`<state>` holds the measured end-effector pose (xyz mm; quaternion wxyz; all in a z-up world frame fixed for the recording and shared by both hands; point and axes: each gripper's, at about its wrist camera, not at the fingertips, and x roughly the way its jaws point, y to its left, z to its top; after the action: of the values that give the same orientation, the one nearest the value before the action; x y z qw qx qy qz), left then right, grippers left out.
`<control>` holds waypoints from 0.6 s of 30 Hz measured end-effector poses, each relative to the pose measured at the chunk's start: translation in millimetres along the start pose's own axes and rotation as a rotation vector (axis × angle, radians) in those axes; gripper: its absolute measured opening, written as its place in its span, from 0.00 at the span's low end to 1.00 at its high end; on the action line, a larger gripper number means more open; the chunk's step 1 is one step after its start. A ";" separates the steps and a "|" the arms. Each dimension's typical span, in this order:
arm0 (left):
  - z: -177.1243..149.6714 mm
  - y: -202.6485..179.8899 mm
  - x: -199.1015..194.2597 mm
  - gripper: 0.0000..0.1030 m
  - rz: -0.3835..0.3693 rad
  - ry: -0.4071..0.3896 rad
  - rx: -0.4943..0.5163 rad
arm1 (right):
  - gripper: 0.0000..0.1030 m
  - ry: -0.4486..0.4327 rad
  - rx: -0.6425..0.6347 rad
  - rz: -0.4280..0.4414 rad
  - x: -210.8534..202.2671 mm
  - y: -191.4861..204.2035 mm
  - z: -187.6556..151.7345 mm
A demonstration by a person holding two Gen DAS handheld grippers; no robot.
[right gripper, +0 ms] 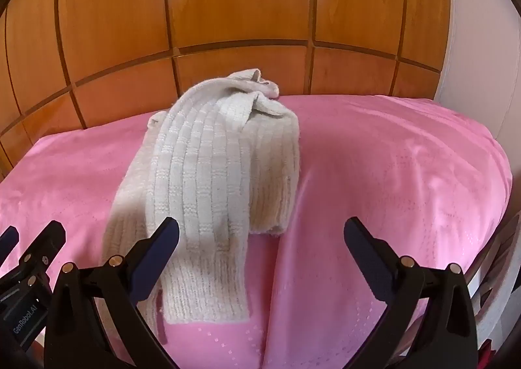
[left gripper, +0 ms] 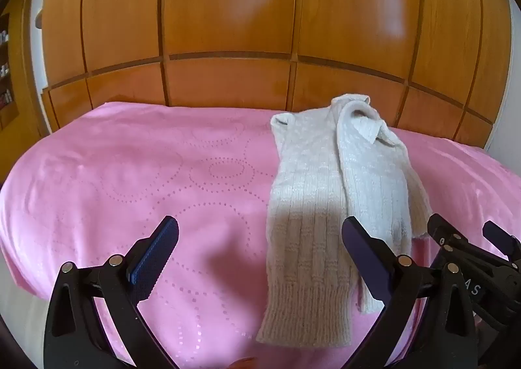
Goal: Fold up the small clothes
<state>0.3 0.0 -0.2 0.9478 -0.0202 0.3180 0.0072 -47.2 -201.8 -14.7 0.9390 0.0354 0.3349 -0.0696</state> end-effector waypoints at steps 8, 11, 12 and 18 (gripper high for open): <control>-8.4 -1.1 8.6 0.97 0.006 0.020 0.006 | 0.98 0.025 -0.004 0.022 13.6 -5.5 -4.3; -13.7 -0.6 14.7 0.97 0.005 0.030 0.006 | 0.98 0.032 -0.013 0.016 16.3 -6.5 -10.8; -11.1 -0.1 16.3 0.97 0.002 0.041 0.005 | 0.98 0.034 -0.016 0.016 16.5 -6.0 -12.2; -9.6 0.0 17.4 0.97 0.001 0.052 0.000 | 0.98 0.046 -0.016 0.016 20.6 -4.3 -14.1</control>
<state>8.4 -0.4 -18.3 0.9393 -0.0200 0.3424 0.0073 -40.8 -206.6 -38.7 0.9319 0.0322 0.3567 -0.0584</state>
